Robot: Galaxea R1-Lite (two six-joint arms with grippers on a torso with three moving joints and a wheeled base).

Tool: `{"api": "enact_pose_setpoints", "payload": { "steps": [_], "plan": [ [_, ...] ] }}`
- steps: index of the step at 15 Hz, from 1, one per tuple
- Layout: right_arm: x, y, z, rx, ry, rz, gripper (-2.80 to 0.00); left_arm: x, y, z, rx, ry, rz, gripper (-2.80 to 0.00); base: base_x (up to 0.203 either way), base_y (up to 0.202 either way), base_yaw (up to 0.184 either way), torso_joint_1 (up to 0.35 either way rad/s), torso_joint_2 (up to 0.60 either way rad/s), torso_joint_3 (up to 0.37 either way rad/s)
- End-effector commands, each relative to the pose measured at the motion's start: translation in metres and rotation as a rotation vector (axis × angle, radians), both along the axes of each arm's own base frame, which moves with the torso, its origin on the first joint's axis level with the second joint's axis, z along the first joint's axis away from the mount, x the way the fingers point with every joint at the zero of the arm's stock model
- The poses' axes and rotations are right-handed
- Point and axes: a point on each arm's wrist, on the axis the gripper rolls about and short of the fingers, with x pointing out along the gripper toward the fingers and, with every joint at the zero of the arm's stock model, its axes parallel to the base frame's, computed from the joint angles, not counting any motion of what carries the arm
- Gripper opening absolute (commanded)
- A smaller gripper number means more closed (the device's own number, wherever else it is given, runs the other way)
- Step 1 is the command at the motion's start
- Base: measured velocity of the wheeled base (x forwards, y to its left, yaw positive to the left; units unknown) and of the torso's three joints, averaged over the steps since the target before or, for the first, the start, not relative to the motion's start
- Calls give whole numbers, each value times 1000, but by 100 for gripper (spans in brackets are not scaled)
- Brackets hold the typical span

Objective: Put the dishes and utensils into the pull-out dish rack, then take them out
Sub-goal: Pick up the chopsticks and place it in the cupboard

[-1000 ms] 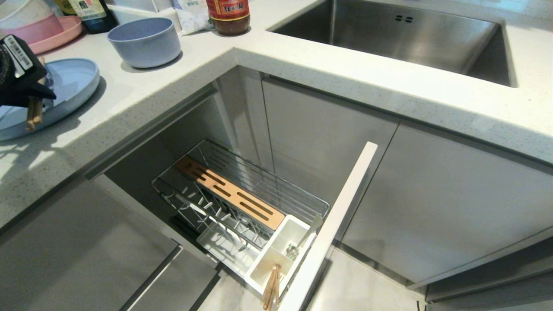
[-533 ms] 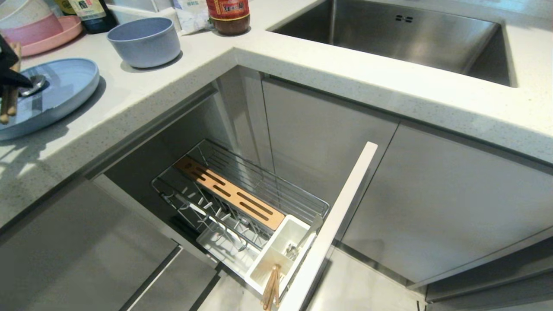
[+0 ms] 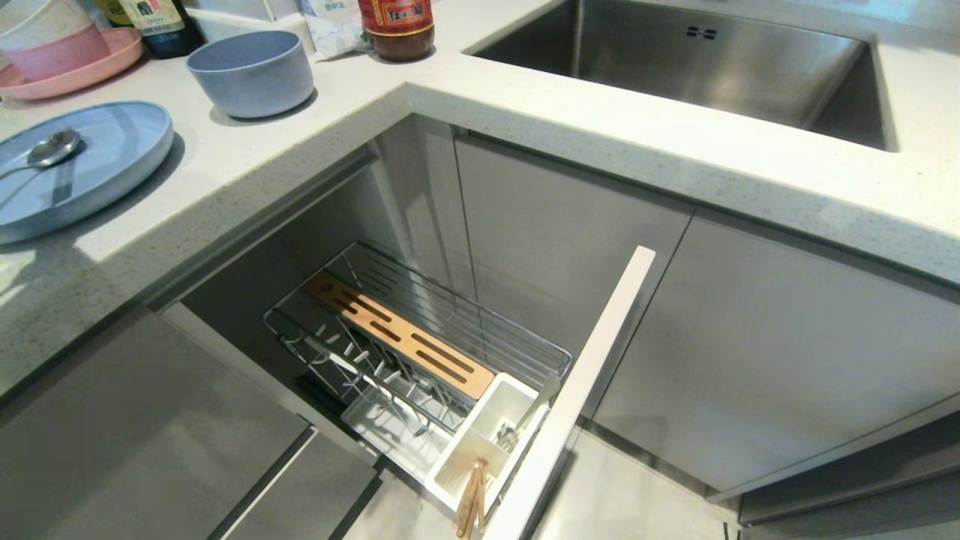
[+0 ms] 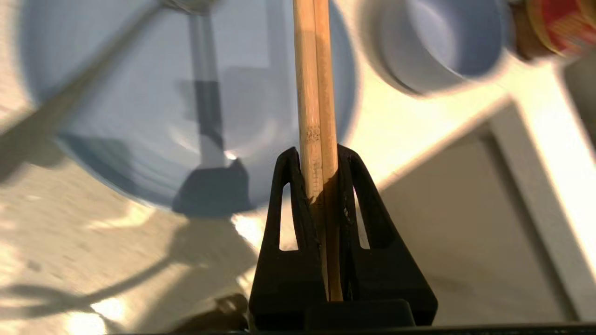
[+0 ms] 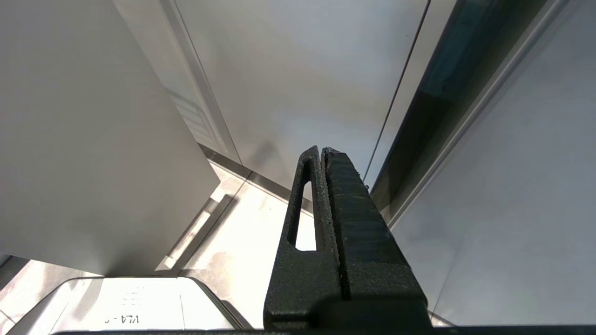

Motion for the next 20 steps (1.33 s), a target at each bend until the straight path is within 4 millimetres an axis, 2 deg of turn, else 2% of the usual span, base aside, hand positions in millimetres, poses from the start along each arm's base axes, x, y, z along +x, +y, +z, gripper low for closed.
{"api": "enact_pose_setpoints", "payload": {
  "steps": [1, 12, 17, 20],
  "plan": [
    [0, 0, -1, 0, 0, 0, -280, -20, -3, 4, -18, -36, -73, -280, 0, 0, 0, 0, 0, 0],
    [0, 0, 0, 0, -1, 0, -280, -25, -24, -15, -57, 69, -523, -280, 0, 0, 0, 0, 0, 0],
    [0, 0, -1, 0, -1, 0, -280, -27, -31, -31, -21, 203, -779, -280, 0, 0, 0, 0, 0, 0],
    [0, 0, 0, 0, -2, 0, -280, -30, -32, -42, 75, 296, -904, -280, 0, 0, 0, 0, 0, 0]
  ]
}}
